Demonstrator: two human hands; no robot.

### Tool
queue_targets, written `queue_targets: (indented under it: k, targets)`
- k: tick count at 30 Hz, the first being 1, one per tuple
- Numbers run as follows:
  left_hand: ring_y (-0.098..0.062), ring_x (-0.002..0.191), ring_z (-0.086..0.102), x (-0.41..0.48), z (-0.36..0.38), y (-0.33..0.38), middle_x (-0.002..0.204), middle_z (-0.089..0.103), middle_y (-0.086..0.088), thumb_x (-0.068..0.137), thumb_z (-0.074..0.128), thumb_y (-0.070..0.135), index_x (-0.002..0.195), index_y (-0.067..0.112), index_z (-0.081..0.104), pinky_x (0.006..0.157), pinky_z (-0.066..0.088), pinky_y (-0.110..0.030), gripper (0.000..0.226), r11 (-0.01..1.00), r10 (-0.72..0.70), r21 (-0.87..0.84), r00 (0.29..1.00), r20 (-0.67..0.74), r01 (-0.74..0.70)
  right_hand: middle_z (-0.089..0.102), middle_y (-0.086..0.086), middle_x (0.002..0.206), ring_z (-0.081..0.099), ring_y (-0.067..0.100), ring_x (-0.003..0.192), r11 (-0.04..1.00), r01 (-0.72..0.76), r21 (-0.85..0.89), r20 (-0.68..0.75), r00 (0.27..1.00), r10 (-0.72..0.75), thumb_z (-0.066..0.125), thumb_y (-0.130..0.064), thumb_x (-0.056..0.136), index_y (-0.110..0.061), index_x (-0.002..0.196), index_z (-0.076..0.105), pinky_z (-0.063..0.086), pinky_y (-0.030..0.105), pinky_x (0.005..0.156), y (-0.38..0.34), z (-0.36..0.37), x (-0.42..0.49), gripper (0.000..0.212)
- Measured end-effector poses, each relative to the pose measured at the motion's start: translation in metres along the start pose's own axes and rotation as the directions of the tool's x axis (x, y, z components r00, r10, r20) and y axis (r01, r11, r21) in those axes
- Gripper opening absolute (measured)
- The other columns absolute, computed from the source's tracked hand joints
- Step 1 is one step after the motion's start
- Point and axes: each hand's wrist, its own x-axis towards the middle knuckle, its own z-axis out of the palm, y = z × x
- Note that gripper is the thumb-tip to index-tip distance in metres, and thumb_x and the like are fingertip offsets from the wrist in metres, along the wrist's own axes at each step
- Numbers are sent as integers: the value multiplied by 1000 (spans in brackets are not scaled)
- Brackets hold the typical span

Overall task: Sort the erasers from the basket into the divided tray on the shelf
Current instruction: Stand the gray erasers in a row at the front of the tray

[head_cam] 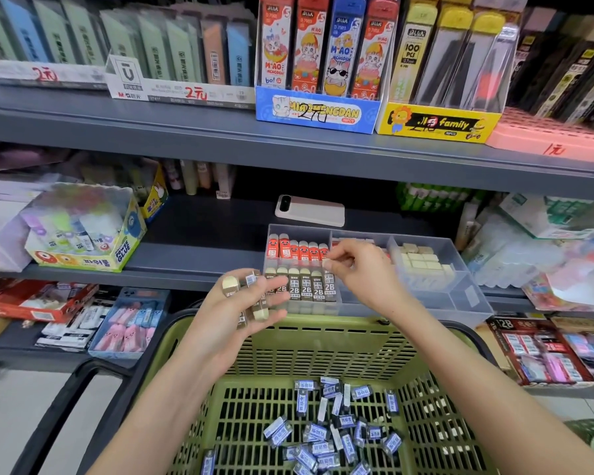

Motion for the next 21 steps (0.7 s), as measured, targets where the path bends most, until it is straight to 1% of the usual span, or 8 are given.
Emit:
queue_targets:
  k: [3, 5, 9, 11, 13, 14, 16, 21]
  targets:
    - [-26, 95, 70, -1, 0, 1, 104, 72, -13, 78, 63, 21, 114, 4, 50, 64, 57, -29, 42, 999, 8, 33, 1000, 20, -9, 62, -12, 82, 54, 14, 86, 982, 70, -175, -89, 992, -87, 70, -26, 81, -23, 73, 67, 26, 12, 83, 2, 0, -1, 10]
    - [-26, 96, 70, 1, 0, 2, 103, 72, -14, 76, 63, 21, 109, 4, 55, 64, 57, -27, 37, 999, 8, 34, 999, 34, -9, 59, -9, 89, 50, 17, 91, 899, 132, -417, -99, 977, -189, 68, -33, 82, -26, 78, 73, 16, 26, 79, 5, 3, -3, 9]
    - [-23, 92, 71, 4, 0, 0, 96, 73, -12, 73, 66, 21, 91, 7, 68, 66, 57, -27, 23, 998, 17, 55, 1000, 15, -18, 59, 0, 100, 46, 22, 95, 864, 132, -486, -40, 984, -173, 60, -37, 87, -27, 94, 74, 20, 30, 78, 7, 5, -7, 18]
    - [-18, 86, 71, 5, 0, 0, 91, 72, -8, 72, 68, 25, 91, 10, 72, 67, 57, -28, 24, 994, 25, 106, 1000, -6, -25, 61, 2, 99, 47, 24, 93, 875, 138, -464, -104, 973, -208, 60, -33, 88, -24, 98, 74, 23, 29, 75, 1, 4, -10, 19]
    - [-12, 76, 69, 4, 3, -1, 84, 71, -4, 69, 70, 31, 89, 18, 75, 62, 55, -24, 24, 986, 40, 164, 999, -6, -38, 65, -1, 91, 51, 19, 87, 949, 188, -254, -195, 951, -240, 62, -31, 88, -22, 92, 75, 24, 27, 72, -16, 3, -20, 16]
    - [-10, 71, 67, 3, 4, 0, 80, 70, -2, 67, 71, 33, 89, 21, 76, 58, 53, -22, 26, 982, 47, 185, 999, -1, -46, 66, -5, 88, 53, 14, 85, 977, 211, -29, -155, 965, -213, 61, -31, 89, -23, 91, 74, 30, 26, 74, -28, 1, -26, 15]
    - [-8, 65, 63, 2, 7, 0, 76, 68, 0, 59, 78, 36, 91, 19, 76, 51, 47, -18, 37, 977, 61, 202, 998, 19, -63, 67, -10, 87, 56, 6, 81, 922, 137, 362, 51, 985, -167, 62, -27, 89, -29, 93, 68, 42, 18, 73, -52, 1, -35, 8]
    - [-9, 55, 55, 2, -1, 4, 65, 65, -1, 50, 81, 26, 91, 10, 65, 52, 48, -19, 46, 958, 127, 257, 991, 33, -131, 59, 7, 76, 52, 16, 65, 799, -158, 580, 294, 956, -25, 67, -8, 83, -12, 84, 59, 44, 28, 63, -70, -5, -40, 9]
